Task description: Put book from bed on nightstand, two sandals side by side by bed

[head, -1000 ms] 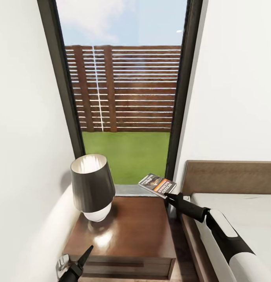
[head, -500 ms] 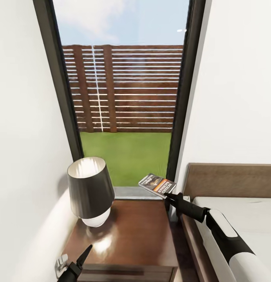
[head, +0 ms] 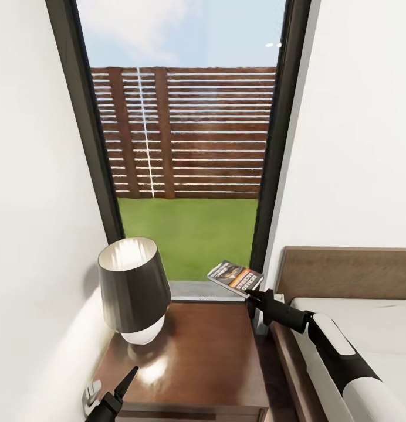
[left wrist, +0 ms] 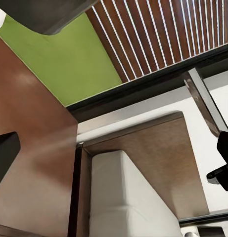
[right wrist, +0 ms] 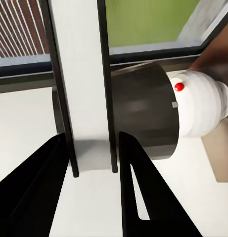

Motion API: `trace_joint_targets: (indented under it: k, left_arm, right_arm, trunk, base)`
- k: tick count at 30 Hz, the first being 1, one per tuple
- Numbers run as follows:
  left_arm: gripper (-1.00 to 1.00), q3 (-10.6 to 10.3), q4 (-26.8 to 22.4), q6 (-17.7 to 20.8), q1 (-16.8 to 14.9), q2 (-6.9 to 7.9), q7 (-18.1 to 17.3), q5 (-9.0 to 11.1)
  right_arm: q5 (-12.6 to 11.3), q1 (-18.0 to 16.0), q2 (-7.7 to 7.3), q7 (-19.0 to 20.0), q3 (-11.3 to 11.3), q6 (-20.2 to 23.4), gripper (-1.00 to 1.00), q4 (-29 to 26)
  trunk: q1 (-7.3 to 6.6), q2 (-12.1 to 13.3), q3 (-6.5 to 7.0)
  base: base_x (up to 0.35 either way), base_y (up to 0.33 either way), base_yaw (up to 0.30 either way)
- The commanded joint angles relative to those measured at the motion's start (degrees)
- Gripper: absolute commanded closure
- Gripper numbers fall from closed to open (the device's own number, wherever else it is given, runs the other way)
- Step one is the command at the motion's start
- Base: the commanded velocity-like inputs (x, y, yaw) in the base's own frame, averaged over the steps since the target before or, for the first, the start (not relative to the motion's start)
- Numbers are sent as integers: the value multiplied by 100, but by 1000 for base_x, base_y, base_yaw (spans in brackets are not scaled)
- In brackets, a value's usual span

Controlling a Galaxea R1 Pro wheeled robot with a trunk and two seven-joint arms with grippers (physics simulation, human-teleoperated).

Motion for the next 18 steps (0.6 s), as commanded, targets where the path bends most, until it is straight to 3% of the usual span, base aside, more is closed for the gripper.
trace_joint_targets:
  k: [1,9,15,18]
  left_arm:
    - [-100,-22,-4,-1,-1,7,-5,53]
    - [-100,-13,-4,202,-1,14,-5,53]
    - [-100,-4,-10,320,-1,16,-5,56]
    - [-100,-3,-11,332,-1,16,-5,56]
  right_arm:
    - [15,-4,-4,37,13,7,100,27]
    - [15,-3,11,38,67,44,100,64]
    - [-3,1,99,44,519,51,100,181]
    - [-7,1,112,44,630,58,100,238]
  trunk:
    - [0,-3,-4]
    - [0,-3,-4]
    - [0,-3,-4]
    - [0,-3,-4]
  base:
    - [11,0,0]
    - [5,0,0]
    - [0,0,0]
    - [0,0,0]
